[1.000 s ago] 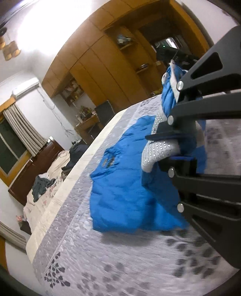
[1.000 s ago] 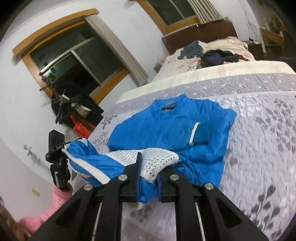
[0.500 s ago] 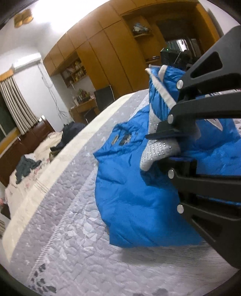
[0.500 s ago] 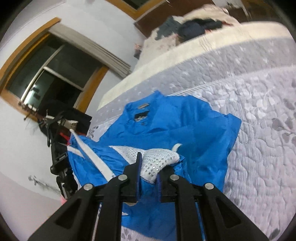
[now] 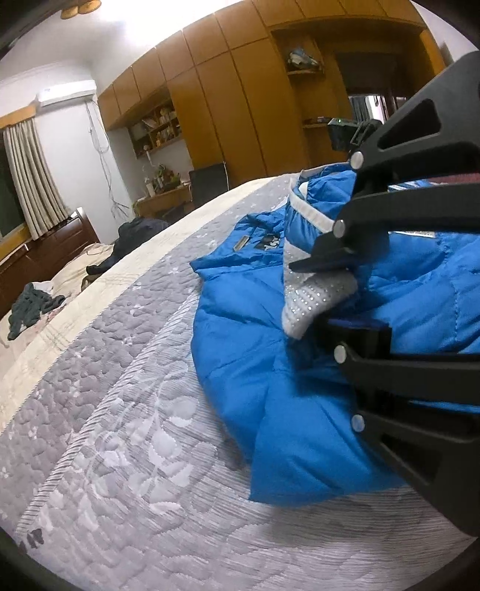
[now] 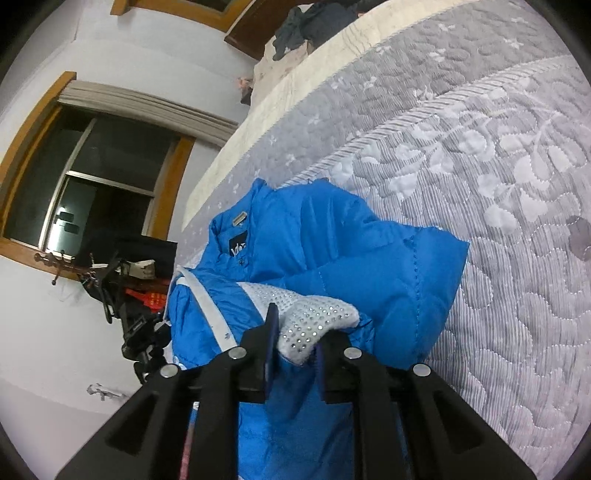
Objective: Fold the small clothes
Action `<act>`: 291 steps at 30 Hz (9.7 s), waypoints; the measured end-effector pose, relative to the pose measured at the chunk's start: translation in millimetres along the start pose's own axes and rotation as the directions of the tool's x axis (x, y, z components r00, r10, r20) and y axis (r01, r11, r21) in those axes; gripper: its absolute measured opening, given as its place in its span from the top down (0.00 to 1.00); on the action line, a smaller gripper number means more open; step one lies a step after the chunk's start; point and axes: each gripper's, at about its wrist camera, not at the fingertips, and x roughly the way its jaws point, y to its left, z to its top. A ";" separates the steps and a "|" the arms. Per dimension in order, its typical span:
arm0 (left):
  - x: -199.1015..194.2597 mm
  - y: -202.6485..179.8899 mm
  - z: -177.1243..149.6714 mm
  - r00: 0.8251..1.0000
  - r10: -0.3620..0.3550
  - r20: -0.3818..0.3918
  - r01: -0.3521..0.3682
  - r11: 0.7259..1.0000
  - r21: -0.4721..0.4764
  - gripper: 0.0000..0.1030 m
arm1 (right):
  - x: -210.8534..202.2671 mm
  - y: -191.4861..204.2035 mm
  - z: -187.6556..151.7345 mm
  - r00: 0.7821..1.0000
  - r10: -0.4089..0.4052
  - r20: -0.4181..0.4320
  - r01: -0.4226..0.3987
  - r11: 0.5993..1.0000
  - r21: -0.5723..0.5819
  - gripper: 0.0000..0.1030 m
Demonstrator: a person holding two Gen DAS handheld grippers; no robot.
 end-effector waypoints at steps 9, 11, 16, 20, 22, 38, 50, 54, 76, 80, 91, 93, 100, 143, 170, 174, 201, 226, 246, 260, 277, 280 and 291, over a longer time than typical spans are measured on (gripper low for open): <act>-29.8 1.1 -0.8 0.997 -0.073 -0.024 0.074 0.997 0.008 0.60 | -21.4 2.4 -9.6 1.000 0.005 -0.017 -0.005 1.000 -0.015 0.75; -46.0 1.6 -1.3 0.999 -0.038 0.018 0.037 0.999 0.028 0.55 | -25.0 2.8 -12.3 1.000 -0.001 -0.030 0.001 1.000 -0.017 0.74; -73.9 -2.6 -8.1 0.996 0.055 0.074 -0.061 0.994 0.089 0.55 | -39.0 3.9 -21.4 0.999 0.007 -0.036 -0.007 1.000 -0.011 0.62; -86.6 -17.1 -18.7 0.985 0.127 0.115 -0.146 0.974 0.175 0.52 | -56.6 20.7 -30.6 0.999 -0.033 0.013 0.034 0.997 -0.074 0.24; -87.5 -28.7 -24.6 0.977 0.166 0.131 -0.193 0.954 0.228 0.51 | -64.3 29.0 -35.0 0.998 -0.056 0.032 0.059 0.994 -0.094 0.23; -37.2 -137.9 -115.9 0.786 0.442 0.432 -0.617 0.516 0.594 0.28 | -68.2 88.5 -57.2 0.942 -0.275 0.191 0.327 0.875 -0.356 0.19; -13.1 -154.2 -149.1 0.786 0.427 0.447 -0.616 0.476 0.628 0.27 | -36.4 83.0 -39.4 0.910 -0.369 0.188 0.413 0.834 -0.365 0.19; -8.7 -155.5 -142.2 0.782 0.432 0.449 -0.620 0.467 0.631 0.26 | -22.7 79.7 -25.9 0.890 -0.413 0.195 0.456 0.807 -0.376 0.19; 28.8 -74.6 -1.4 0.862 0.480 0.161 -0.487 0.697 0.526 0.29 | 25.1 71.1 -8.4 0.894 -0.432 0.121 0.430 0.745 -0.510 0.30; 40.1 -74.3 -3.2 0.870 0.474 0.137 -0.470 0.711 0.523 0.62 | 16.7 69.2 -8.5 0.887 -0.436 0.149 0.447 0.737 -0.507 0.66; 16.1 -103.8 -5.2 0.857 0.426 0.292 -0.516 0.708 0.482 0.90 | -21.4 102.5 -4.2 0.920 -0.300 0.253 0.390 0.774 -0.499 0.86; 10.3 -107.1 -0.1 0.859 0.411 0.305 -0.511 0.720 0.469 0.90 | -23.6 106.6 3.3 0.921 -0.290 0.261 0.385 0.788 -0.481 0.86; 18.0 -101.9 26.0 0.864 0.417 0.283 -0.503 0.751 0.428 0.90 | -7.6 96.3 38.5 0.925 -0.293 0.243 0.368 0.847 -0.383 0.86; 8.3 -79.8 7.3 0.828 0.503 0.248 -0.560 0.731 0.390 0.53 | -6.2 57.5 14.8 0.907 -0.393 0.151 0.421 0.858 -0.294 0.45; 27.2 -91.9 -107.9 0.865 0.479 0.147 -0.475 0.689 0.548 0.49 | -46.3 42.9 -88.9 0.944 -0.319 0.083 0.328 0.887 -0.324 0.94; 29.9 -88.4 -106.0 0.865 0.478 0.154 -0.477 0.685 0.551 0.49 | -42.6 26.3 -83.2 0.953 -0.300 0.046 0.301 0.914 -0.273 0.94; 32.1 -134.2 -136.1 0.864 0.428 0.264 -0.497 0.645 0.580 0.46 | -3.9 46.3 -24.0 0.928 -0.366 0.076 0.371 0.882 -0.291 0.46; 57.2 -121.9 -125.0 0.856 0.463 0.230 -0.506 0.658 0.558 0.42 | 0.1 6.9 -7.3 0.956 -0.291 0.035 0.293 0.942 -0.162 0.87; 60.9 -144.7 -120.2 0.886 0.424 0.190 -0.450 0.680 0.580 0.39 | -49.1 21.6 -46.1 0.940 -0.328 0.097 0.340 0.924 -0.174 0.29; 86.9 -135.2 -119.0 0.889 0.441 0.123 -0.422 0.685 0.594 0.38 | -17.0 -24.2 -67.3 0.993 -0.121 0.011 0.121 0.987 -0.107 0.30; 84.7 -122.2 -120.4 0.902 0.420 0.101 -0.393 0.701 0.595 0.38 | -20.7 -22.6 -62.0 0.997 0.021 0.071 -0.015 0.996 -0.084 0.73; 86.5 -120.7 -120.5 0.899 0.426 0.103 -0.398 0.697 0.596 0.38 | -27.7 -6.9 -57.9 0.996 0.023 0.082 -0.014 0.994 -0.107 0.75; 93.0 -121.0 -120.8 0.888 0.445 0.116 -0.420 0.684 0.596 0.38 | -37.1 115.9 -55.7 0.992 -0.084 0.091 0.109 0.941 -0.321 0.76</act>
